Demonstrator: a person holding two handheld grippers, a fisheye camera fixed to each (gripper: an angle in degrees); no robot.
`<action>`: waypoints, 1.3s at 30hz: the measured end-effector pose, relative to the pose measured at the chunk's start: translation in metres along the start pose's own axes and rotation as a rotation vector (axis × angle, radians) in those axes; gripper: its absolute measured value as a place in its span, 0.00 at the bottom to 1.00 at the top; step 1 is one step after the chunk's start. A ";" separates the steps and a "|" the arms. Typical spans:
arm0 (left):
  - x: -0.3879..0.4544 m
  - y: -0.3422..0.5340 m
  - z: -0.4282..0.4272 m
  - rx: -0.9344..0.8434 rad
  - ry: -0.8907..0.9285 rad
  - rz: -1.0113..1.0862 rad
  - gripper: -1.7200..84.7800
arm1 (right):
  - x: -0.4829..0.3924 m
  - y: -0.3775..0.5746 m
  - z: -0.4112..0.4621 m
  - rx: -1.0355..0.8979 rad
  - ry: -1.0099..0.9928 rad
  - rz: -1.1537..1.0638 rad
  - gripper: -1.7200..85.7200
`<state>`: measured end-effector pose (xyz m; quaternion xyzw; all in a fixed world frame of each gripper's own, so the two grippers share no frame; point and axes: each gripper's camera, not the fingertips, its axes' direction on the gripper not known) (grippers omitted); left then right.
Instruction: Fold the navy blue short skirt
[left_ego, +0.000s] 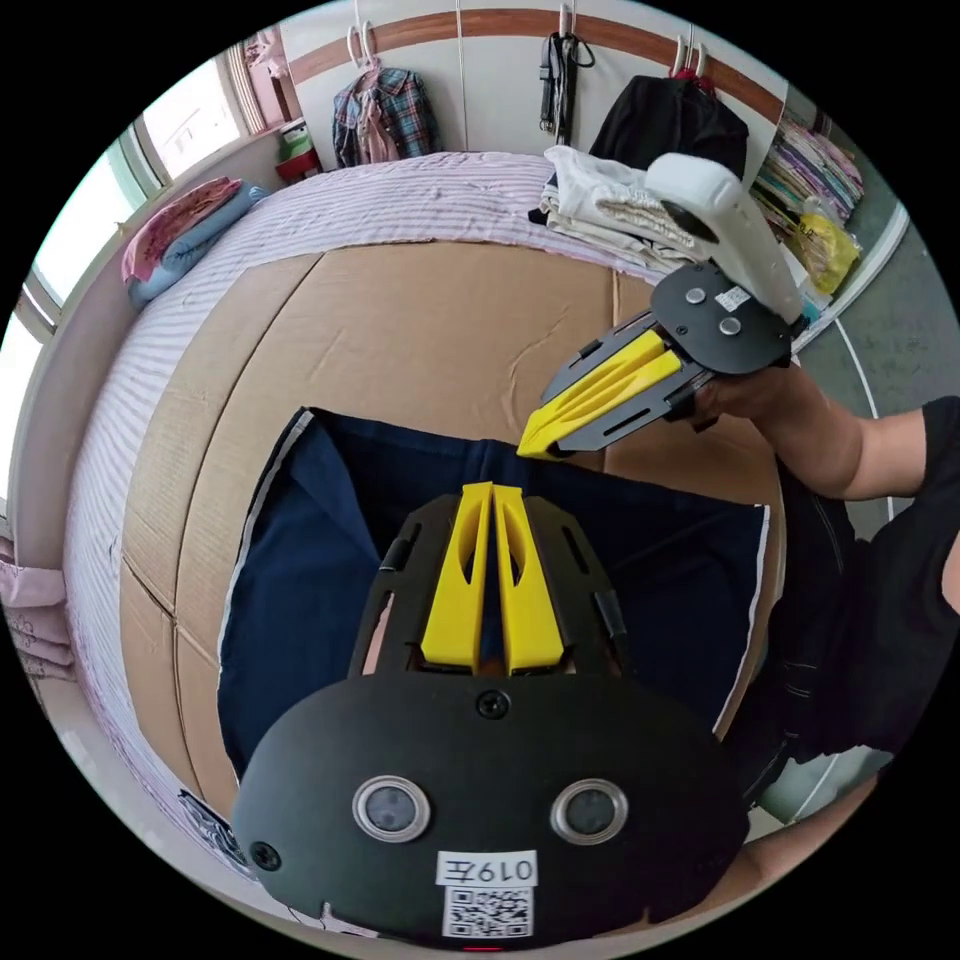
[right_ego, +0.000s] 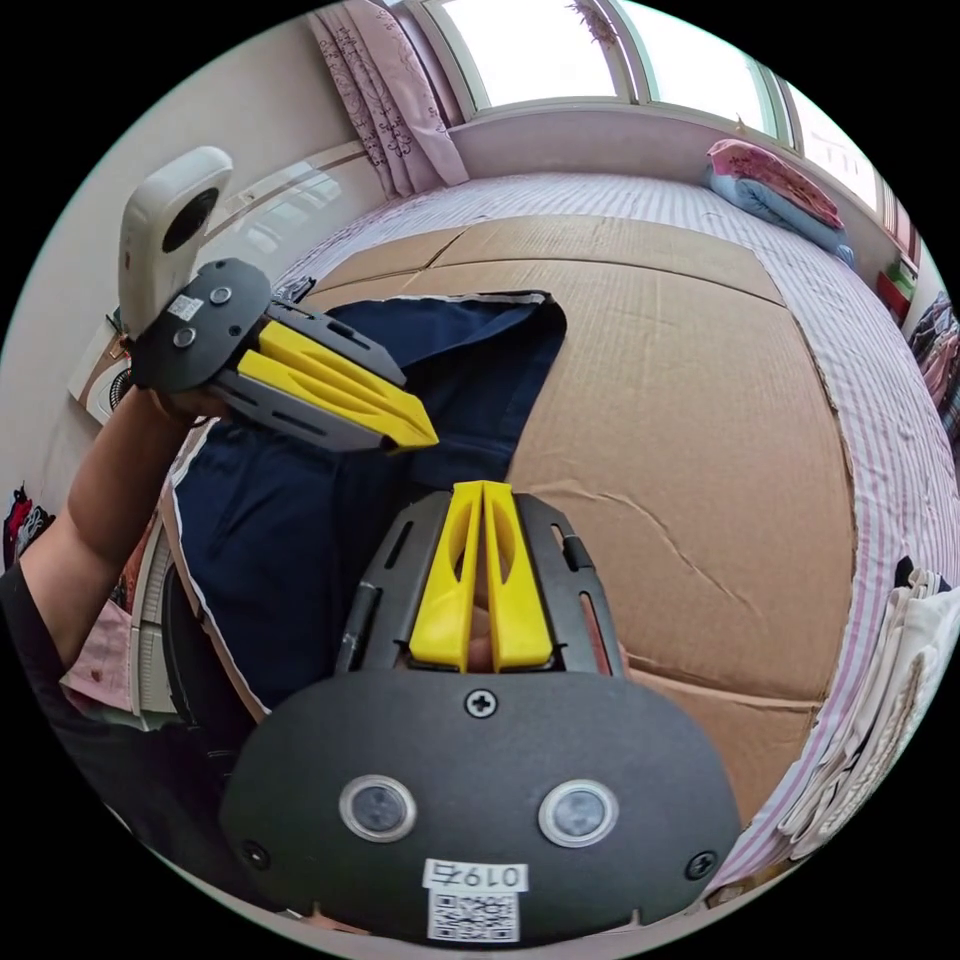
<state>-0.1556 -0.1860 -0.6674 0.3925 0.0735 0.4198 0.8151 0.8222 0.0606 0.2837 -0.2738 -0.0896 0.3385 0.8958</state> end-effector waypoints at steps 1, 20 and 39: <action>0.002 -0.003 0.005 -0.020 -0.009 0.007 0.03 | 0.000 0.003 0.000 -0.001 0.005 -0.002 0.01; 0.002 -0.101 0.012 -0.185 -0.059 0.019 0.03 | -0.002 0.166 -0.075 0.056 -0.219 -0.124 0.08; -0.019 -0.181 0.025 -0.300 -0.059 -0.013 0.03 | -0.029 0.296 -0.061 -0.075 -0.269 -0.458 0.08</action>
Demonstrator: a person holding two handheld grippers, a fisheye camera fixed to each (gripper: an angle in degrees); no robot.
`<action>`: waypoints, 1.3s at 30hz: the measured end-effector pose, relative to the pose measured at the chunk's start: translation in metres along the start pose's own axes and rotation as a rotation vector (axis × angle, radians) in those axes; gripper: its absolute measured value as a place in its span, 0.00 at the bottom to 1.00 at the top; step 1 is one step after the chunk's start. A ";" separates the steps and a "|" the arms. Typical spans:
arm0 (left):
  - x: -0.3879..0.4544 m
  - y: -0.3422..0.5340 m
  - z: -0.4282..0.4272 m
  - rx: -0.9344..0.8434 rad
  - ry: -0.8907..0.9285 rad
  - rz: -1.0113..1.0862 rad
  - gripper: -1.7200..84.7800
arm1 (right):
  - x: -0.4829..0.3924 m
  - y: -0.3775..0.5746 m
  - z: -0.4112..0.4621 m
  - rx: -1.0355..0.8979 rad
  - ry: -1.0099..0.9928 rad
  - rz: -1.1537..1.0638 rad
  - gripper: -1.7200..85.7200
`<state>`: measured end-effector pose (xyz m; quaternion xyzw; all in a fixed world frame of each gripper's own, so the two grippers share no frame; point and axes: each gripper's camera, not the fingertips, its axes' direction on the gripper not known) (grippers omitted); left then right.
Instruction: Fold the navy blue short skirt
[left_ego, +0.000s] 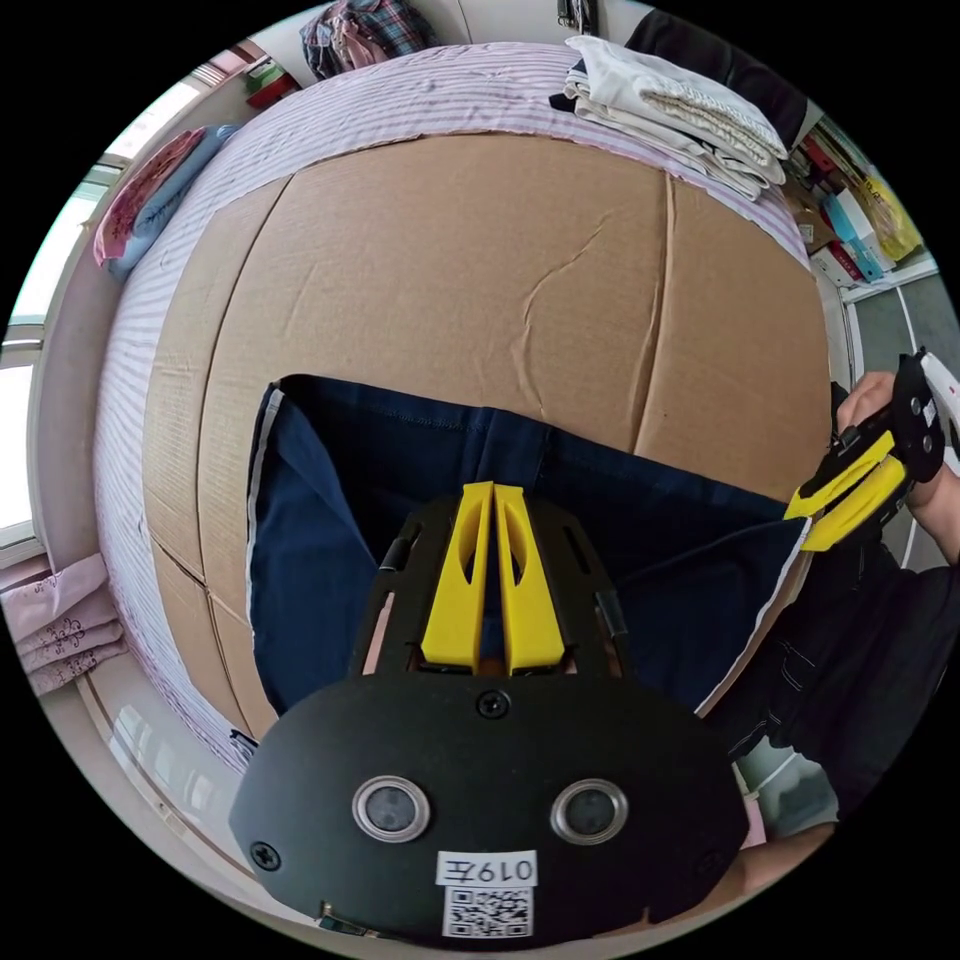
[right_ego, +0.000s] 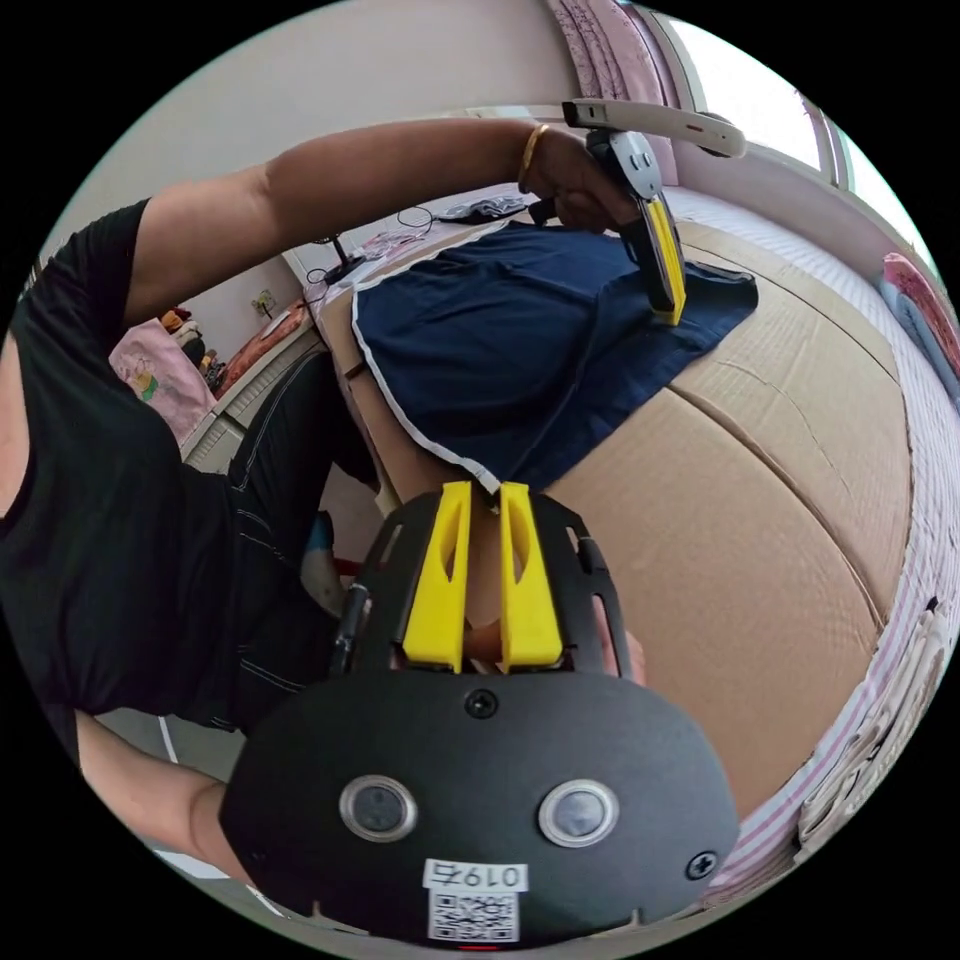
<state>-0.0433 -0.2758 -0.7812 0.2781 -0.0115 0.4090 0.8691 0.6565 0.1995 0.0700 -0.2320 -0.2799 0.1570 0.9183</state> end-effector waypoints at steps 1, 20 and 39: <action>-0.001 -0.002 0.000 -0.002 0.002 0.000 0.03 | 0.003 0.003 -0.001 -0.009 -0.019 -0.007 0.06; -0.039 -0.012 -0.021 0.120 -0.012 -0.043 0.03 | 0.017 0.014 0.009 -0.074 -0.030 0.153 0.09; -0.140 -0.047 0.065 0.047 -0.035 -0.412 0.05 | 0.006 -0.036 0.057 0.133 0.299 0.348 0.06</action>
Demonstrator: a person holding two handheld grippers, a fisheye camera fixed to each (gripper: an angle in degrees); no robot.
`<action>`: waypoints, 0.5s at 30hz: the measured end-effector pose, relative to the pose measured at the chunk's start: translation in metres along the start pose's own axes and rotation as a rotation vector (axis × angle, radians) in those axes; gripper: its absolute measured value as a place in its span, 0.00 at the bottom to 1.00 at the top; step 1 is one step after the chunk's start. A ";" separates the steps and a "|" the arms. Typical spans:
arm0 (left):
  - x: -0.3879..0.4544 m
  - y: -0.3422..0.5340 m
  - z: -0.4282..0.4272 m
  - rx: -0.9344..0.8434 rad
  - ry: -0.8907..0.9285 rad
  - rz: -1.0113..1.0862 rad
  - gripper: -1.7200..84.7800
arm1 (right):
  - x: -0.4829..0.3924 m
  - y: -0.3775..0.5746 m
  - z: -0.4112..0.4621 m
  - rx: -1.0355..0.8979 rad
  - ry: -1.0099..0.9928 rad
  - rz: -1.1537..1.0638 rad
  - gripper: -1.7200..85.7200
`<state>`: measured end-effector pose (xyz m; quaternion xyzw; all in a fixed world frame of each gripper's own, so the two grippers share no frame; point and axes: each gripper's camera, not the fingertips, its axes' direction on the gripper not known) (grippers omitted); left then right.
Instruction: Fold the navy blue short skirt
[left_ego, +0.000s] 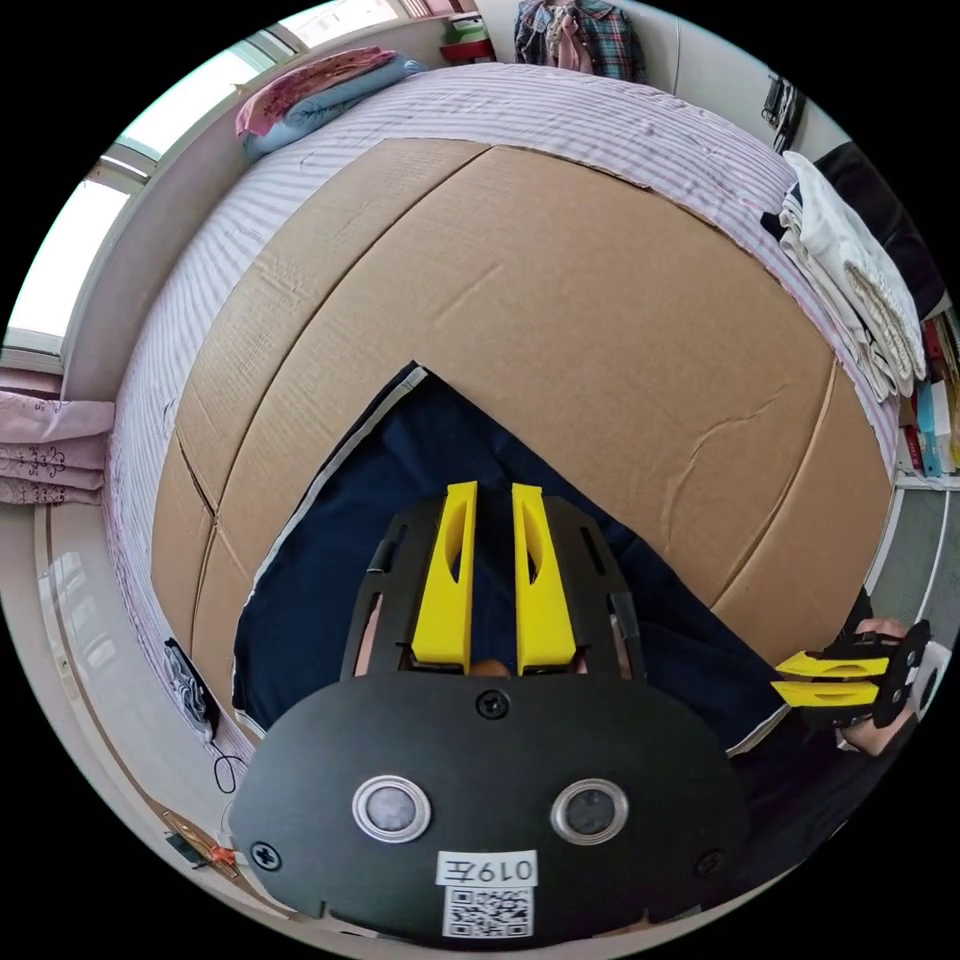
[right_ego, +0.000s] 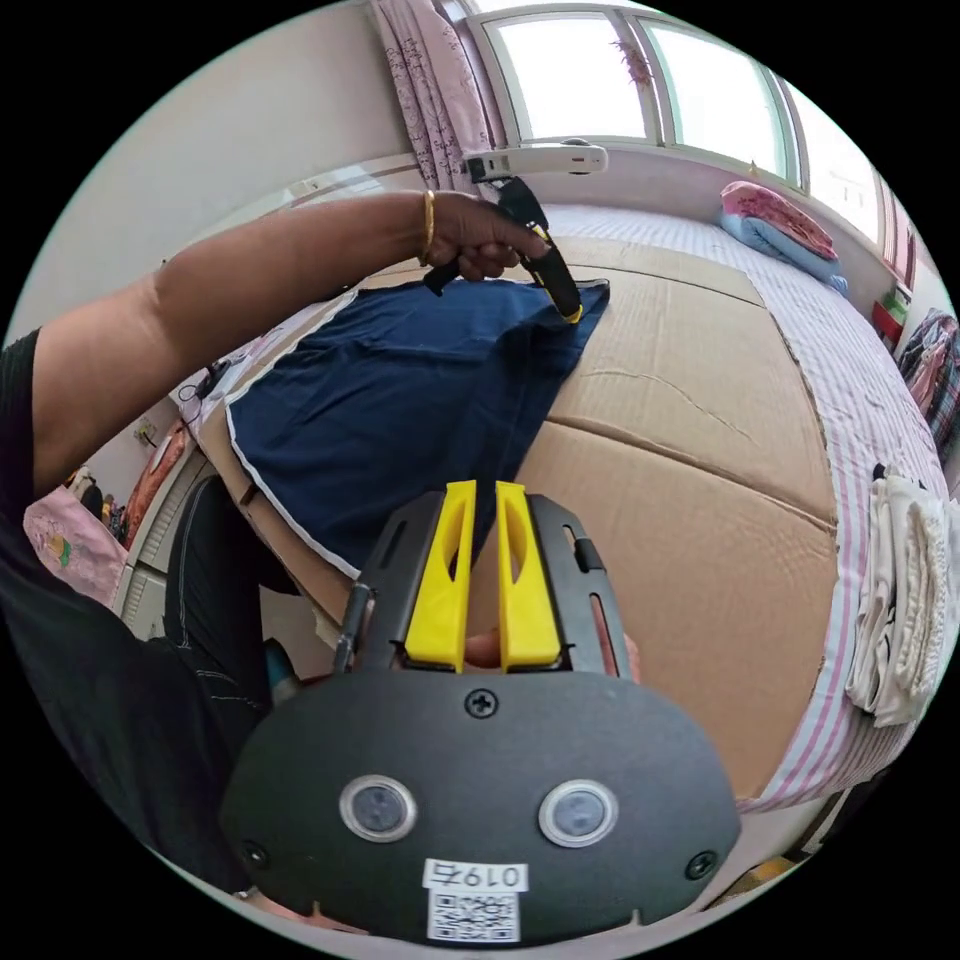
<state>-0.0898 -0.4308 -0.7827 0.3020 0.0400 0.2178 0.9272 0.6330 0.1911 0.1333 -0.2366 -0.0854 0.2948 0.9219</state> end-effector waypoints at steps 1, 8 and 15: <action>0.000 -0.001 0.002 -0.003 0.001 0.001 0.05 | -0.004 -0.007 0.006 -0.002 0.017 -0.004 0.06; -0.021 -0.006 0.030 -0.039 0.089 -0.052 0.03 | 0.015 -0.045 0.029 0.040 -0.002 0.035 0.06; -0.022 0.003 0.054 -0.025 0.072 -0.024 0.03 | 0.006 -0.045 0.057 -0.024 0.030 0.007 0.07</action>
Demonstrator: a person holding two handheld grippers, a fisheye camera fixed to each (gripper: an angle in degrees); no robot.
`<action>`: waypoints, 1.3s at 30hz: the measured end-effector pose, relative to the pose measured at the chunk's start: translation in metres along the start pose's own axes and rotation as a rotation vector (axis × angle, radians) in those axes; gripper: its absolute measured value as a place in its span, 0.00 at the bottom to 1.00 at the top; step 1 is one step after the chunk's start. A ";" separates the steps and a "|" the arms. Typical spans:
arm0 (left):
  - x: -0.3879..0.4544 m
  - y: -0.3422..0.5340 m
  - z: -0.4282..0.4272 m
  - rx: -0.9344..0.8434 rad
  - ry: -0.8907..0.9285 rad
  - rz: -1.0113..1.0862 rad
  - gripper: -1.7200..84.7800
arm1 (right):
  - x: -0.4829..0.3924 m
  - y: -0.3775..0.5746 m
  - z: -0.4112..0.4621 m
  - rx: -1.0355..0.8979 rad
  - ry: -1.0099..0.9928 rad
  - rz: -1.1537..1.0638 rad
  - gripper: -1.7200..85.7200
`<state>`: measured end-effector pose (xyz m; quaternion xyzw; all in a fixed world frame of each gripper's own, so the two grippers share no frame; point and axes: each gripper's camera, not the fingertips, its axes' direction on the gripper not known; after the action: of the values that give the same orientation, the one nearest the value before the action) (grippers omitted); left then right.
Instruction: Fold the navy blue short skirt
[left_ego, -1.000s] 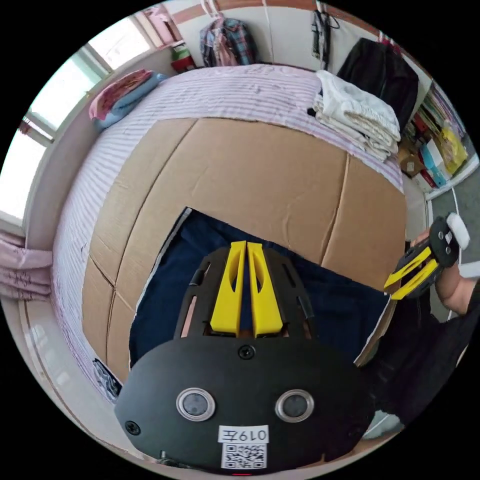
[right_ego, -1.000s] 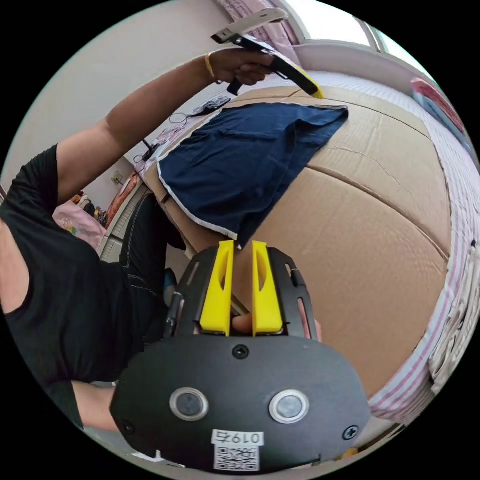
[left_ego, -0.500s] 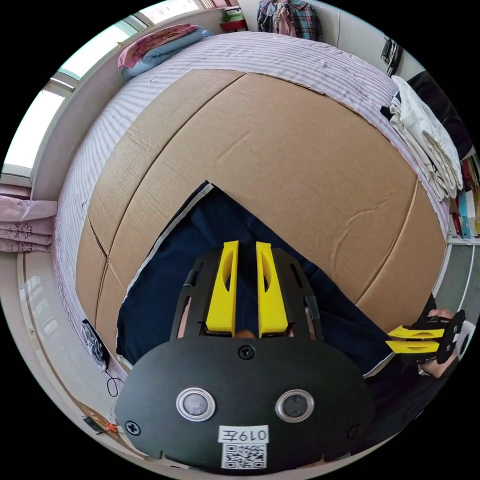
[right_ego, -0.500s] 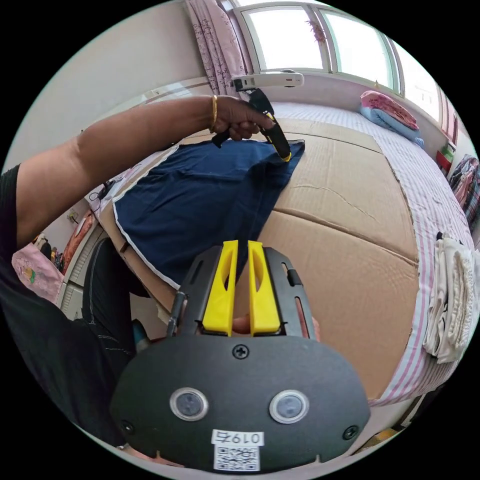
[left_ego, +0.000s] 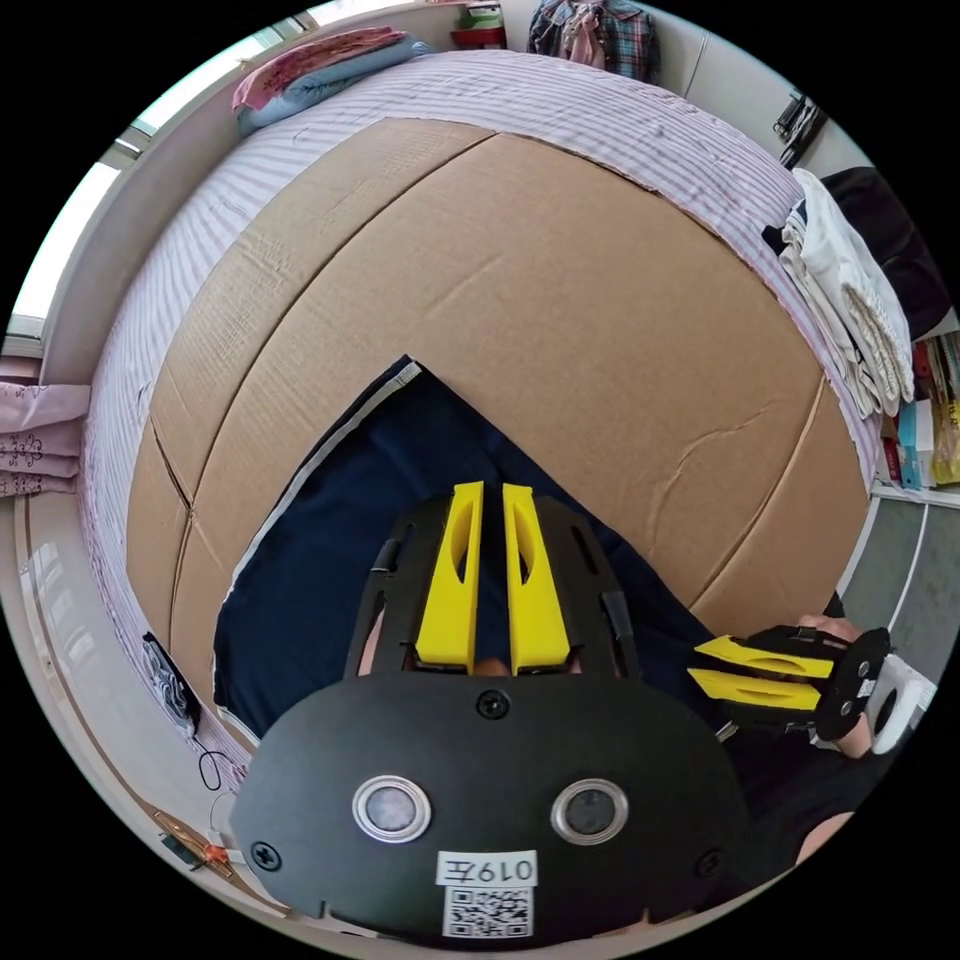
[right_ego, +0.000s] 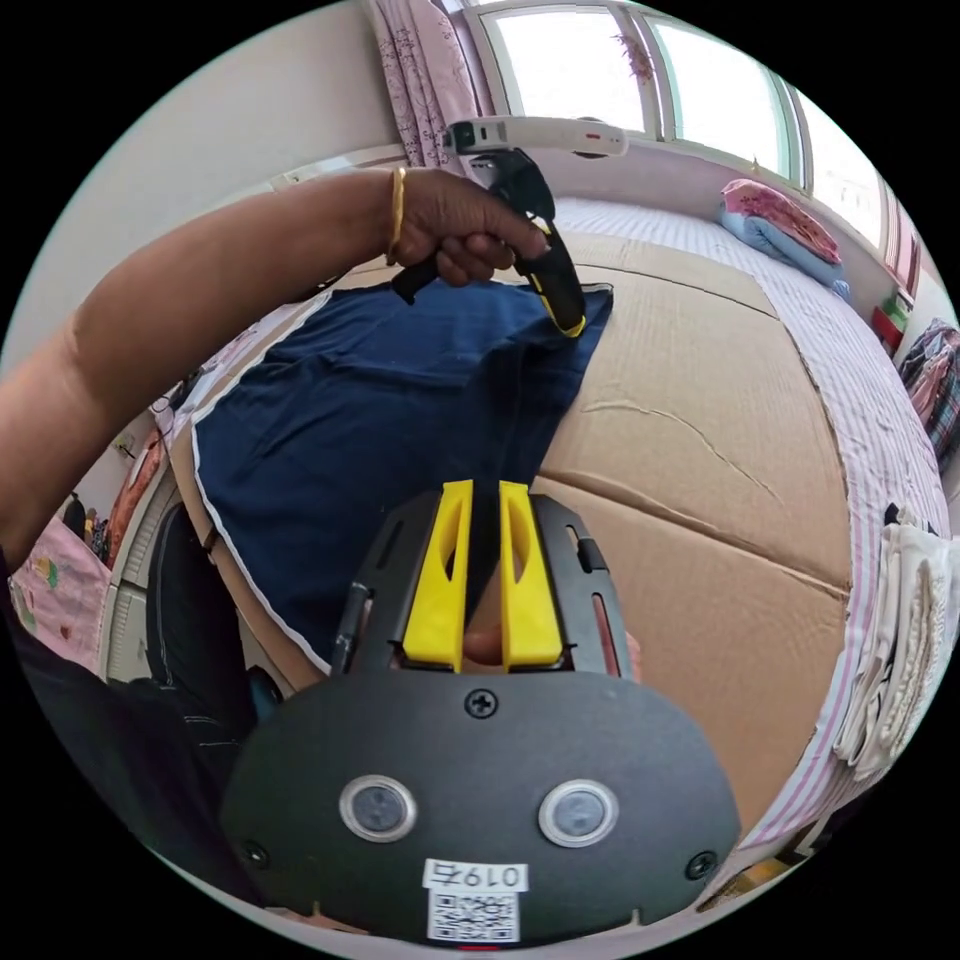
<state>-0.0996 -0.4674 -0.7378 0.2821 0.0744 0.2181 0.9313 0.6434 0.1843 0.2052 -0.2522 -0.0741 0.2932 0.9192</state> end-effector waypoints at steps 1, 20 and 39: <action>0.000 0.001 0.002 0.001 0.008 0.005 0.03 | -0.002 -0.001 0.003 -0.010 0.012 -0.008 0.06; -0.067 0.090 0.062 0.181 0.311 -0.133 0.03 | 0.025 0.017 -0.018 0.105 0.088 0.023 0.01; -0.042 0.272 0.092 0.413 0.407 -0.211 0.03 | 0.136 0.034 -0.018 -0.013 -0.150 0.056 0.07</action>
<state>-0.2125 -0.3286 -0.5086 0.4065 0.3309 0.1525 0.8379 0.7420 0.2793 0.1708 -0.2377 -0.1374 0.3364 0.9008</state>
